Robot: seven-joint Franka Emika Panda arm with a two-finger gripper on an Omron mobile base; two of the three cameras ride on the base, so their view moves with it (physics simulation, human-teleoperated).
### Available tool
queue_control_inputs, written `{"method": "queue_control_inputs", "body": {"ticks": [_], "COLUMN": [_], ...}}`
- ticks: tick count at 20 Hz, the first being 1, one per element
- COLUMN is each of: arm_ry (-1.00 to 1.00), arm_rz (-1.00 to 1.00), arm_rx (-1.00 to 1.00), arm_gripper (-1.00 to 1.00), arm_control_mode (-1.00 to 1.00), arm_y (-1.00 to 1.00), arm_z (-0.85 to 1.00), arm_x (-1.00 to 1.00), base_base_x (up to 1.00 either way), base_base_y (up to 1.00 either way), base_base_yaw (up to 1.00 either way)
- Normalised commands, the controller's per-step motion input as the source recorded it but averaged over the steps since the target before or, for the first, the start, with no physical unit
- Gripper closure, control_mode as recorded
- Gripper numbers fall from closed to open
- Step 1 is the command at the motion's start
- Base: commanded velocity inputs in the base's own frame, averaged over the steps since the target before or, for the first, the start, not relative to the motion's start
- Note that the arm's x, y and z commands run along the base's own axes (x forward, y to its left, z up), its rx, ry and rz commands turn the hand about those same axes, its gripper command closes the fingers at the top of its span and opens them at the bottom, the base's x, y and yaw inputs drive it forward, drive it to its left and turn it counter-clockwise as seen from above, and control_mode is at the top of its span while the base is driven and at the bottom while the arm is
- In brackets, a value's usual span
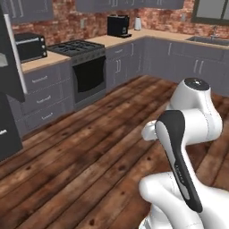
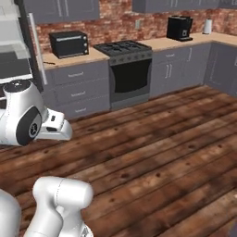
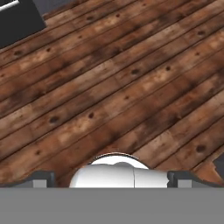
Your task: Retrieve the butter from the fridge and place it on a plate on the dining table. Then retrieve the butter knife by the fridge and place it near the plate.
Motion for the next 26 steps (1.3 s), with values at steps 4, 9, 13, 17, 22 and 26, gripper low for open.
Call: {"method": "queue_control_inputs", "body": {"ticks": [4,9,13,17,22,26], "arm_ry": [0.0,0.0,0.0,0.0,0.0,0.0], "arm_rz": [0.0,0.0,0.0,0.0,0.0,0.0], "arm_rx": [0.0,0.0,0.0,0.0,0.0,0.0], "arm_gripper": [-1.0,-1.0,-1.0,-1.0,-1.0,-1.0], "arm_control_mode": [1.0,1.0,1.0,1.0,1.0,1.0], "arm_y": [0.0,0.0,0.0,0.0,0.0,0.0], "arm_z": [0.0,0.0,0.0,0.0,0.0,0.0], "arm_x": [0.0,0.0,0.0,0.0,0.0,0.0], "base_base_x": [1.0,0.99,0.86,0.68,0.7,0.91], "base_base_y": [0.05,0.02,-0.21,-0.32,-0.04,0.15], "base_base_yaw": [-0.11,-0.05,0.0,0.0,0.0,0.0]}}
